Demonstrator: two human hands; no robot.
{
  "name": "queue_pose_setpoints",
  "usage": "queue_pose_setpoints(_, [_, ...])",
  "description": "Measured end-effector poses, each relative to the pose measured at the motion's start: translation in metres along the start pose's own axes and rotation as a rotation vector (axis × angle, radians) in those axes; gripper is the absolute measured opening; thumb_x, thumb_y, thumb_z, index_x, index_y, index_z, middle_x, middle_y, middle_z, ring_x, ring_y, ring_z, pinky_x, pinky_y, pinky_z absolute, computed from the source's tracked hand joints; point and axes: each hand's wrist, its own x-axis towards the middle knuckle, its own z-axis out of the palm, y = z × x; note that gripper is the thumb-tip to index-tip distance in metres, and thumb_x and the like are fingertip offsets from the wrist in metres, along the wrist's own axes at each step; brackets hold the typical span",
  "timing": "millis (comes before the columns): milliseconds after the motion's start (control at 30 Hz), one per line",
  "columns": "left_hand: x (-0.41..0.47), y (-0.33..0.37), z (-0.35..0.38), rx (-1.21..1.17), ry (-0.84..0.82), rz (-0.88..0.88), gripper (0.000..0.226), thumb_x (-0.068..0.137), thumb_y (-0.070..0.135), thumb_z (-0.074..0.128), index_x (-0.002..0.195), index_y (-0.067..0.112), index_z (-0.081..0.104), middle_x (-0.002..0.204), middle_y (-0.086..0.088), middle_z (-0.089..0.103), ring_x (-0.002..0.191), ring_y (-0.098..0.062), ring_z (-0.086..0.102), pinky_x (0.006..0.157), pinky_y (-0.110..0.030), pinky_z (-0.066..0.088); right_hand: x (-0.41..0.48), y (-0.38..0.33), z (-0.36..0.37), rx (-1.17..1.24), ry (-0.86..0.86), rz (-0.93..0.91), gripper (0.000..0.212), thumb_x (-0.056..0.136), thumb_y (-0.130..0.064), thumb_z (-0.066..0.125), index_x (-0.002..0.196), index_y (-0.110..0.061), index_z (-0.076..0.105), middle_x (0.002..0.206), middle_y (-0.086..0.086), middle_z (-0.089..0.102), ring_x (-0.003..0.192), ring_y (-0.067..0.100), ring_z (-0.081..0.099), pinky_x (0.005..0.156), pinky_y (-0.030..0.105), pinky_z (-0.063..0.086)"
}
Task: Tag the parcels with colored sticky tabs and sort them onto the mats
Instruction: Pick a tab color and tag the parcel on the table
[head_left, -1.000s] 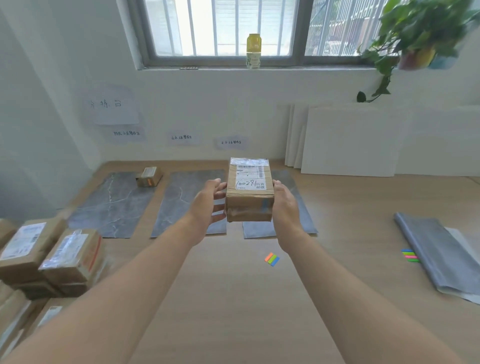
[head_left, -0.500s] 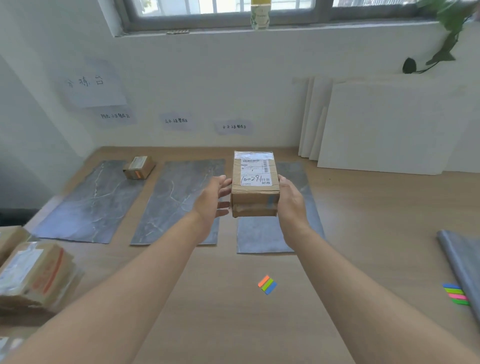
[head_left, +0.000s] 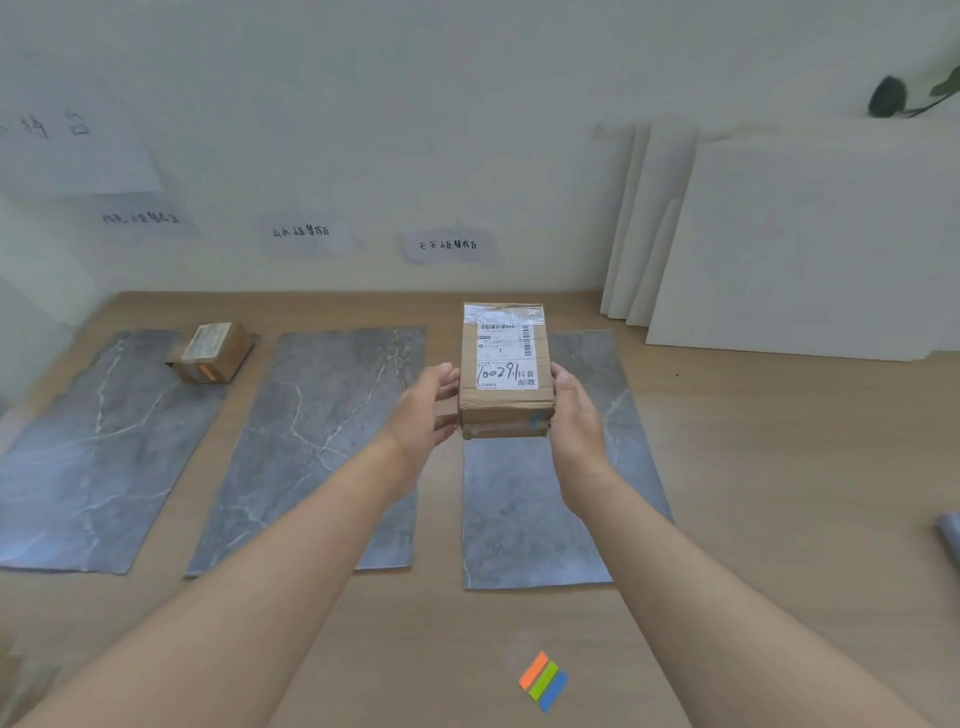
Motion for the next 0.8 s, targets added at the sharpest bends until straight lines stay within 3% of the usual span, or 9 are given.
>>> queue_pose_setpoints(200, [0.083, -0.018, 0.005, -0.023, 0.031, -0.038, 0.026, 0.103, 0.038, 0.04, 0.1, 0.03, 0.065, 0.114, 0.01, 0.065, 0.104, -0.021, 0.062, 0.11, -0.036, 0.043, 0.081, 0.038, 0.024, -0.009, -0.002, 0.076, 0.037, 0.108, -0.04, 0.032, 0.132, -0.036, 0.06, 0.122, -0.012, 0.068, 0.114, 0.006, 0.061, 0.09, 0.024, 0.046])
queue_pose_setpoints(300, [0.123, -0.036, 0.006, -0.024, 0.049, -0.075, 0.027, 0.103, 0.04, 0.039, 0.097, 0.031, 0.064, 0.105, 0.015, 0.064, 0.096, -0.017, 0.06, 0.107, -0.037, 0.041, 0.117, 0.065, 0.032, -0.013, 0.004, 0.111, 0.039, 0.108, -0.04, 0.031, 0.136, -0.035, 0.058, 0.125, -0.01, 0.067, 0.118, 0.01, 0.06, 0.103, 0.033, 0.047])
queue_pose_setpoints(467, [0.18, -0.068, 0.008, 0.001, 0.048, -0.113, 0.028, 0.103, 0.04, 0.038, 0.093, 0.032, 0.063, 0.097, 0.019, 0.065, 0.091, -0.012, 0.06, 0.097, -0.033, 0.043, 0.162, 0.11, 0.038, -0.003, 0.034, 0.16, 0.04, 0.104, -0.046, 0.033, 0.132, -0.042, 0.061, 0.126, -0.013, 0.067, 0.12, 0.011, 0.06, 0.11, 0.042, 0.045])
queue_pose_setpoints(667, [0.236, -0.088, 0.01, 0.031, 0.048, -0.096, 0.03, 0.101, 0.046, 0.04, 0.097, 0.036, 0.068, 0.105, 0.019, 0.068, 0.103, -0.014, 0.062, 0.096, -0.035, 0.047, 0.212, 0.136, 0.045, -0.004, 0.05, 0.15, 0.048, 0.102, -0.056, 0.031, 0.141, -0.041, 0.055, 0.138, -0.015, 0.061, 0.13, 0.008, 0.053, 0.115, 0.041, 0.04])
queue_pose_setpoints(800, [0.248, -0.095, 0.012, 0.005, 0.058, -0.061, 0.029, 0.101, 0.045, 0.041, 0.097, 0.037, 0.069, 0.108, 0.019, 0.069, 0.103, -0.012, 0.063, 0.09, -0.031, 0.05, 0.23, 0.141, 0.049, 0.0, 0.066, 0.121, 0.046, 0.105, -0.051, 0.031, 0.143, -0.04, 0.054, 0.14, -0.015, 0.059, 0.131, 0.007, 0.051, 0.116, 0.036, 0.038])
